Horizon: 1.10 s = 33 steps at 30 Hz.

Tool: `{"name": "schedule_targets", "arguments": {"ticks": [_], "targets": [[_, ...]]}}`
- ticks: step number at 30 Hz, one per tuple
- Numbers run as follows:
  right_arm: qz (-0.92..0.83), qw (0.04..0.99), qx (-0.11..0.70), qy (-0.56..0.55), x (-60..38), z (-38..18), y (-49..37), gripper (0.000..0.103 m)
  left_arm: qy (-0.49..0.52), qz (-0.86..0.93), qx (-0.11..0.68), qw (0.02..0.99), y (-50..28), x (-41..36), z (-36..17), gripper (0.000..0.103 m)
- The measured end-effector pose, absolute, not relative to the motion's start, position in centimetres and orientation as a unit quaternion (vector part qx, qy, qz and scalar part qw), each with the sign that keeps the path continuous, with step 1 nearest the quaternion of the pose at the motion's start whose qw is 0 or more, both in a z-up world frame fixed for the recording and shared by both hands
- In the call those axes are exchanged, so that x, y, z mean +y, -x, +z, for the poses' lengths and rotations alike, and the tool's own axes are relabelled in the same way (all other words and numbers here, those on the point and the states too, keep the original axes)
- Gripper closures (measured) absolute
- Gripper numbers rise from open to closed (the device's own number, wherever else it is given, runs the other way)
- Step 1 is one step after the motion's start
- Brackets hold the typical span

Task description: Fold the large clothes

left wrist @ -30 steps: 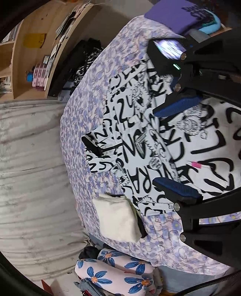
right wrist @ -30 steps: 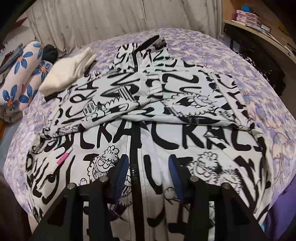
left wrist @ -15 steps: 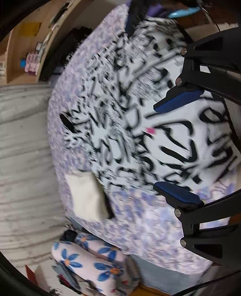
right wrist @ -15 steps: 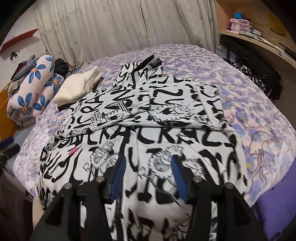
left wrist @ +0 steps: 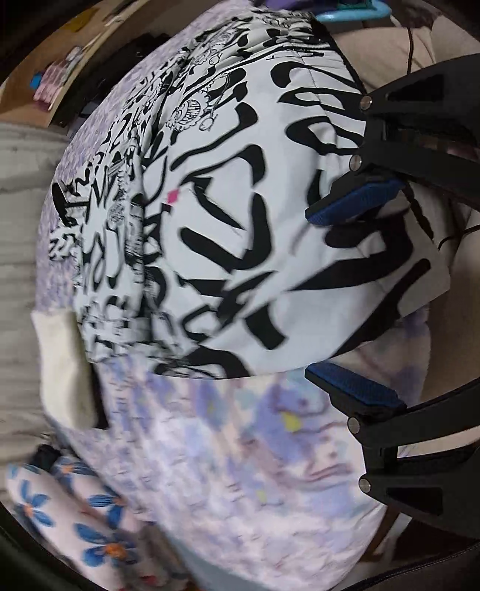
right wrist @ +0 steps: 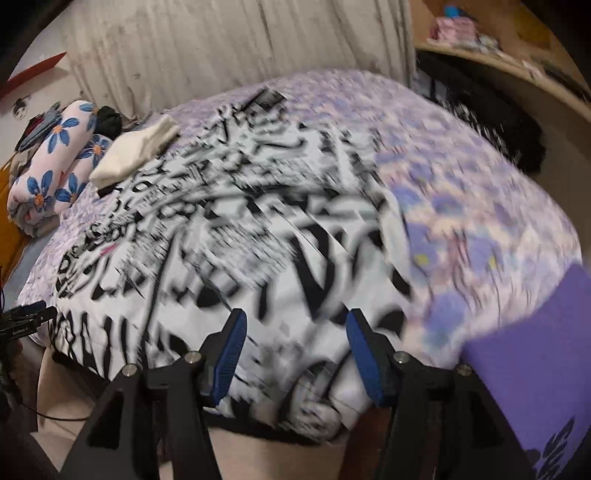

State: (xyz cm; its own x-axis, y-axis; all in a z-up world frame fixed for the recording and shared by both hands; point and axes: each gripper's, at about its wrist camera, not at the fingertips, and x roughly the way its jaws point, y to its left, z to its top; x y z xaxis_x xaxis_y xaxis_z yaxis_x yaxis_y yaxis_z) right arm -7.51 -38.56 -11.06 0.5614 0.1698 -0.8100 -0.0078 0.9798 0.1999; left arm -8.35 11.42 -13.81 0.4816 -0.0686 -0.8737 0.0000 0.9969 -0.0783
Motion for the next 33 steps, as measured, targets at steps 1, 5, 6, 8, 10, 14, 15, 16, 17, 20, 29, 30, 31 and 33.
{"name": "schedule_targets", "arguments": {"ticks": [1,5,6,8,10,14,15,16,17,20,29,30,31,33], "targets": [[0.054,0.875,0.471,-0.1,-39.0,-11.7,7.7,0.047,0.052,-0.023,0.507,0.86,8.6,11.9,-14.2,0.027],[0.066,0.859,0.487,-0.144,-40.2,-14.5,8.2,0.047,0.093,-0.028,0.504,0.858,8.7,12.8,-14.9,0.022],[0.067,0.858,0.487,-0.146,-40.2,-14.7,8.2,0.047,0.095,-0.03,0.505,0.858,8.7,12.9,-15.1,0.022],[0.068,0.86,0.484,-0.147,-40.1,-14.9,8.2,0.047,0.098,-0.03,0.504,0.858,8.8,12.9,-15.0,0.022],[0.072,0.86,0.482,-0.15,-40.3,-14.9,8.4,0.047,0.101,-0.033,0.502,0.858,9.0,13.1,-15.0,0.022],[0.082,0.857,0.484,-0.154,-41.1,-15.1,9.0,0.047,0.111,-0.038,0.503,0.856,9.5,13.4,-15.1,0.021],[0.083,0.856,0.486,-0.154,-41.3,-15.2,9.1,0.047,0.111,-0.038,0.504,0.856,9.6,13.3,-15.1,0.021],[0.084,0.855,0.489,-0.153,-41.4,-15.4,9.2,0.047,0.109,-0.04,0.505,0.855,9.6,13.2,-15.1,0.02],[0.077,0.853,0.494,-0.149,-41.6,-15.6,9.3,0.047,0.108,-0.04,0.506,0.855,9.6,13.2,-15.1,0.019],[0.083,0.842,0.504,-0.175,-42.2,-16.5,9.3,0.047,0.111,-0.041,0.509,0.853,9.5,13.2,-15.2,0.018],[0.136,0.813,0.498,-0.27,-42.8,-18.9,8.3,0.044,0.136,-0.077,0.516,0.842,9.1,14.0,-15.9,0.012],[0.14,0.81,0.497,-0.279,-42.9,-19.1,8.3,0.044,0.141,-0.084,0.517,0.84,9.0,14.1,-16.0,0.012],[0.145,0.807,0.496,-0.287,-42.9,-19.2,8.3,0.044,0.143,-0.087,0.518,0.839,9.0,14.0,-16.0,0.012],[0.154,0.801,0.496,-0.298,-43.1,-19.2,8.3,0.048,0.146,-0.095,0.521,0.836,8.8,13.7,-16.1,0.012]]}}
